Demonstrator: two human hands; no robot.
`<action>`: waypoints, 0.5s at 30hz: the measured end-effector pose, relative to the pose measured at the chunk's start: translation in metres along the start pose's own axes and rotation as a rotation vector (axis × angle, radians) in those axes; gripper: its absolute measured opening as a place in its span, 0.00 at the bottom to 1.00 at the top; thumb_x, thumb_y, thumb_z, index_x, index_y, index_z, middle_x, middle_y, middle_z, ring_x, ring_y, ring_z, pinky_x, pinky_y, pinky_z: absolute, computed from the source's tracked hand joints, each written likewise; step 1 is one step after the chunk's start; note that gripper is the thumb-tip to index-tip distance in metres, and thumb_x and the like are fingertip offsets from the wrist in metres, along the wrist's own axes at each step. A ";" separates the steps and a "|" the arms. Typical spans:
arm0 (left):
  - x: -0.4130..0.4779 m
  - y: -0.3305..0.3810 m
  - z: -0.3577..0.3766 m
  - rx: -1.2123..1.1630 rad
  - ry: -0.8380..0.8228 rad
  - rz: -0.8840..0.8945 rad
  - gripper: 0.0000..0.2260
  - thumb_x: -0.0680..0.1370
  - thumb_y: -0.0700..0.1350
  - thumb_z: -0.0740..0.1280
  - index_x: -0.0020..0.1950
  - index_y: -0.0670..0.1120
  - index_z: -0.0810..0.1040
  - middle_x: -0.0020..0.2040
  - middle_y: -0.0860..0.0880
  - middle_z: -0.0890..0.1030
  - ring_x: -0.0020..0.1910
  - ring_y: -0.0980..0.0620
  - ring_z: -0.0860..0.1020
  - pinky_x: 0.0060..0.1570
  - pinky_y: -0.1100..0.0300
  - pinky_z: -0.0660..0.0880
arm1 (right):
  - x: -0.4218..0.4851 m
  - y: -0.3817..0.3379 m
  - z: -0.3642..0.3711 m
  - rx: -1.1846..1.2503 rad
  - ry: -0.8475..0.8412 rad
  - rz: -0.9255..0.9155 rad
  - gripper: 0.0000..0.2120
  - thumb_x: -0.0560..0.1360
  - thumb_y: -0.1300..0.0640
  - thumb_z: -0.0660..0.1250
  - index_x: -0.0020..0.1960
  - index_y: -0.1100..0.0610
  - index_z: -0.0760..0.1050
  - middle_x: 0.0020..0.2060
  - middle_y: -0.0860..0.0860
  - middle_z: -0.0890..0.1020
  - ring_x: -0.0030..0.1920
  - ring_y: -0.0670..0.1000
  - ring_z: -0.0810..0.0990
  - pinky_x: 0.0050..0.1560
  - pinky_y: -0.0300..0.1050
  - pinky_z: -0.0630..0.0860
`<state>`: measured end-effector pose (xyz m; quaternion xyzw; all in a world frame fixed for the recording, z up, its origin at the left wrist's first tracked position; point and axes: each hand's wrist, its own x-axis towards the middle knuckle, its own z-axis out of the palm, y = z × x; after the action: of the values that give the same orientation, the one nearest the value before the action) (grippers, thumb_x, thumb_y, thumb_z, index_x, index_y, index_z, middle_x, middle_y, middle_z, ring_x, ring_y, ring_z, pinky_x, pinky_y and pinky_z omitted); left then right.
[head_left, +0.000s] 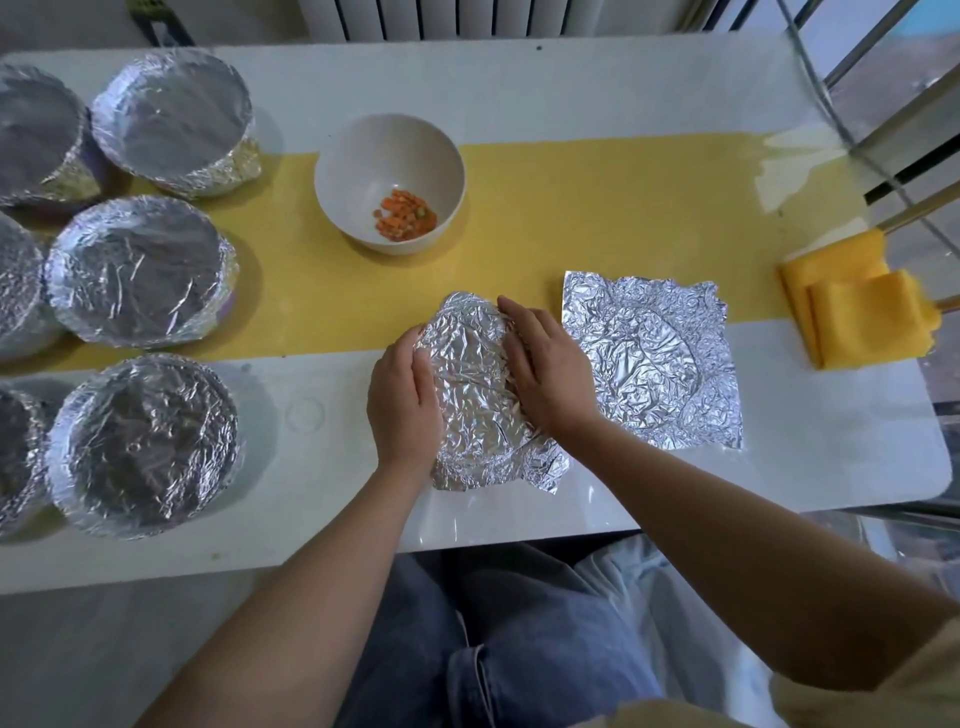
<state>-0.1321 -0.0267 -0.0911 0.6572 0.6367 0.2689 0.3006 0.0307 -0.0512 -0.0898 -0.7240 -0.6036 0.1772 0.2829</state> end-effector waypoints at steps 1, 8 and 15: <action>0.000 -0.002 0.001 -0.009 -0.003 -0.025 0.17 0.84 0.46 0.53 0.69 0.43 0.73 0.61 0.46 0.79 0.58 0.47 0.77 0.55 0.61 0.68 | 0.000 0.000 0.000 0.001 0.001 0.001 0.19 0.82 0.53 0.57 0.72 0.53 0.69 0.59 0.50 0.78 0.54 0.52 0.77 0.42 0.45 0.73; 0.003 -0.007 -0.001 -0.078 -0.019 -0.082 0.21 0.80 0.53 0.52 0.64 0.43 0.75 0.53 0.45 0.81 0.54 0.43 0.77 0.53 0.51 0.72 | 0.000 -0.001 -0.008 0.140 0.007 0.126 0.21 0.82 0.50 0.54 0.72 0.57 0.68 0.66 0.53 0.75 0.64 0.52 0.73 0.61 0.46 0.71; -0.001 0.000 -0.008 0.028 0.040 0.084 0.18 0.82 0.43 0.54 0.70 0.41 0.71 0.68 0.44 0.75 0.67 0.44 0.71 0.66 0.51 0.65 | -0.026 -0.003 -0.014 0.163 0.119 0.099 0.22 0.82 0.55 0.56 0.74 0.59 0.64 0.71 0.54 0.69 0.71 0.50 0.66 0.70 0.43 0.62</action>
<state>-0.1378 -0.0275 -0.0853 0.6820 0.6181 0.2856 0.2670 0.0308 -0.0792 -0.0794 -0.7369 -0.5328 0.1961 0.3669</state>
